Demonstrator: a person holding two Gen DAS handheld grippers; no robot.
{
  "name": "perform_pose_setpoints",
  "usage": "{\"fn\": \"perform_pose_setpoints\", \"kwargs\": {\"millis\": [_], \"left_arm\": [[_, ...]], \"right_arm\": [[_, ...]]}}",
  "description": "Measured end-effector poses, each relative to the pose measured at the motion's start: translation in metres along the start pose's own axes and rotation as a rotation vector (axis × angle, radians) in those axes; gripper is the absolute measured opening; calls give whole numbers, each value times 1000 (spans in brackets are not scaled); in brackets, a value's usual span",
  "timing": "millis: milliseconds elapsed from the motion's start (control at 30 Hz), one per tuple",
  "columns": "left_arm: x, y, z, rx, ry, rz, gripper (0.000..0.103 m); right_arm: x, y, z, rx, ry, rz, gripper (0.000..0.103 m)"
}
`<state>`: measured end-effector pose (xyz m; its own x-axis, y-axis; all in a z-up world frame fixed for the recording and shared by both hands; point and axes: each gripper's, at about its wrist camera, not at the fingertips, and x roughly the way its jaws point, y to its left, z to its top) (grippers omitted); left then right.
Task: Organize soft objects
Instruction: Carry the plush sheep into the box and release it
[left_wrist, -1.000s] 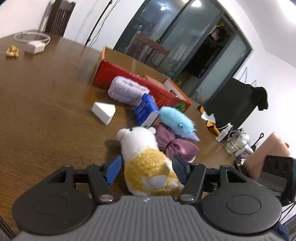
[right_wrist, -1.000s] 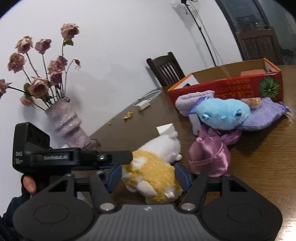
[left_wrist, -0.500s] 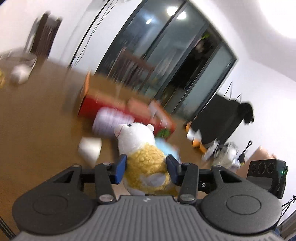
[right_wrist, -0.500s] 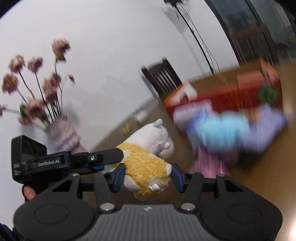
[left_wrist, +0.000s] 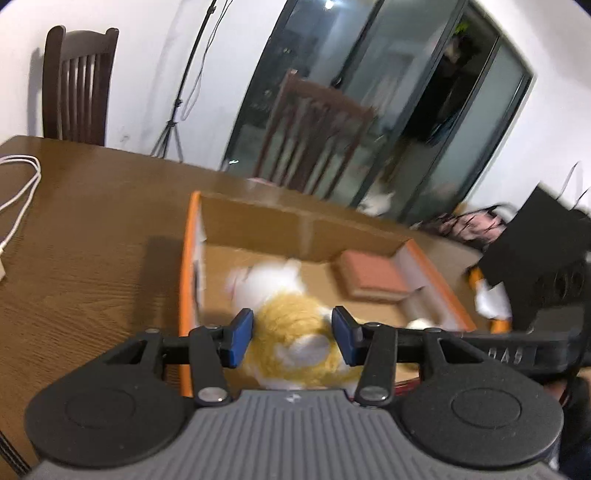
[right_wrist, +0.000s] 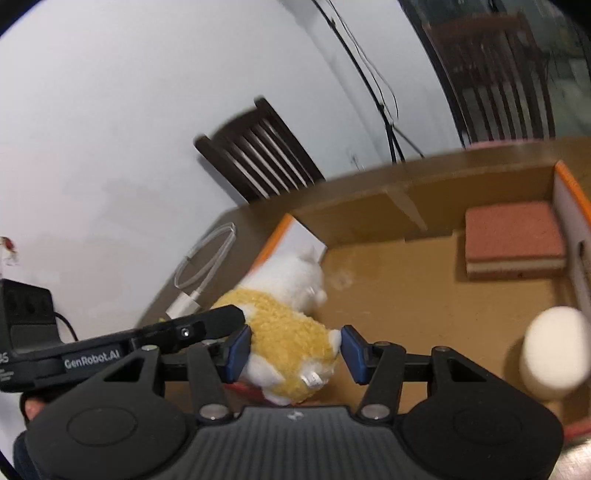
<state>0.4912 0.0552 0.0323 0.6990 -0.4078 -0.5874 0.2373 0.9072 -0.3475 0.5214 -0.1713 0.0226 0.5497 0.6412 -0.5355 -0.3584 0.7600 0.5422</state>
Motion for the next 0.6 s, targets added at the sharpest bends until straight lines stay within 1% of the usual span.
{"fn": "perform_pose_setpoints", "kwargs": {"millis": [67,133,200,233,267,333,433,533,567,600], "left_arm": [[6,1,-4,41,17,21,49],[7,2,-9,57,39,30,53],[-1,5,-13,79,12,62,54],[-6,4,-14,96,-4,76,54],[-10,6,-15,99,-13,86,54],[-23,3,-14,97,-27,90,56],[-51,-7,-16,120,-76,101,59],[-84,-23,-21,165,-137,111,62],[-97,-28,-22,182,-162,113,66],[-109,-34,-26,204,-193,114,72]], "right_arm": [[16,-6,4,21,28,-5,53],[30,-9,5,20,77,-8,52],[41,-8,-2,0,121,-11,52],[47,-4,-6,-29,142,-21,52],[49,0,-8,-64,141,-33,52],[47,2,-10,-71,137,-30,52],[22,7,-5,-105,76,-52,52],[-25,26,-4,-184,-21,-104,53],[-45,34,-7,-220,-56,-128,53],[-66,42,-12,-254,-93,-157,54]]}}
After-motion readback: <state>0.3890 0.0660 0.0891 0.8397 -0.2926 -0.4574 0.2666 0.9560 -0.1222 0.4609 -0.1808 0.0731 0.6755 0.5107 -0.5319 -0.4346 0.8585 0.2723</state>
